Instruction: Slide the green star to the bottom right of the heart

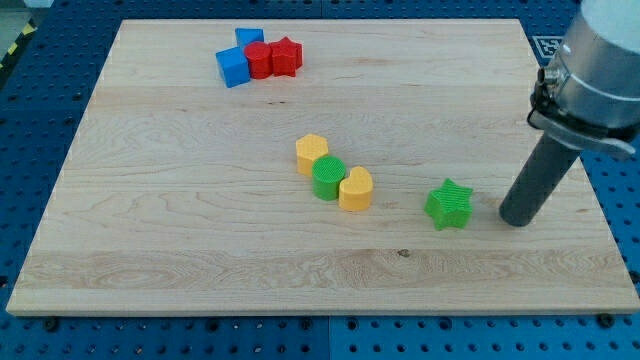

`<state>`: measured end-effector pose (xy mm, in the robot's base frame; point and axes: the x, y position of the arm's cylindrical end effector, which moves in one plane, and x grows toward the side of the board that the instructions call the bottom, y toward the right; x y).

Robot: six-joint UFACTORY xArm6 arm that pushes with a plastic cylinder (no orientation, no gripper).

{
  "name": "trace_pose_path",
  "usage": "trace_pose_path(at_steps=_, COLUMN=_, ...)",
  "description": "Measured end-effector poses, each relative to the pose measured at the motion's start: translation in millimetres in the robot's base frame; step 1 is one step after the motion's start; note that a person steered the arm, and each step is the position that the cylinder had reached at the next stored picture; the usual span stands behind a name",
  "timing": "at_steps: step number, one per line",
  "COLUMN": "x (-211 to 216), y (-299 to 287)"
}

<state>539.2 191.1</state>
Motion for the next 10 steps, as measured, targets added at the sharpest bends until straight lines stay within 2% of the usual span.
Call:
trace_pose_path(at_steps=1, x=18.3, y=-32.9)
trace_pose_path(at_steps=2, x=4.9, y=-37.3)
trace_pose_path(at_steps=3, x=-12.3, y=-32.8)
trace_pose_path(at_steps=6, x=-25.6, y=-25.8)
trace_pose_path(at_steps=9, x=-25.7, y=-50.1)
trace_pose_path(at_steps=10, x=-29.2, y=-36.2)
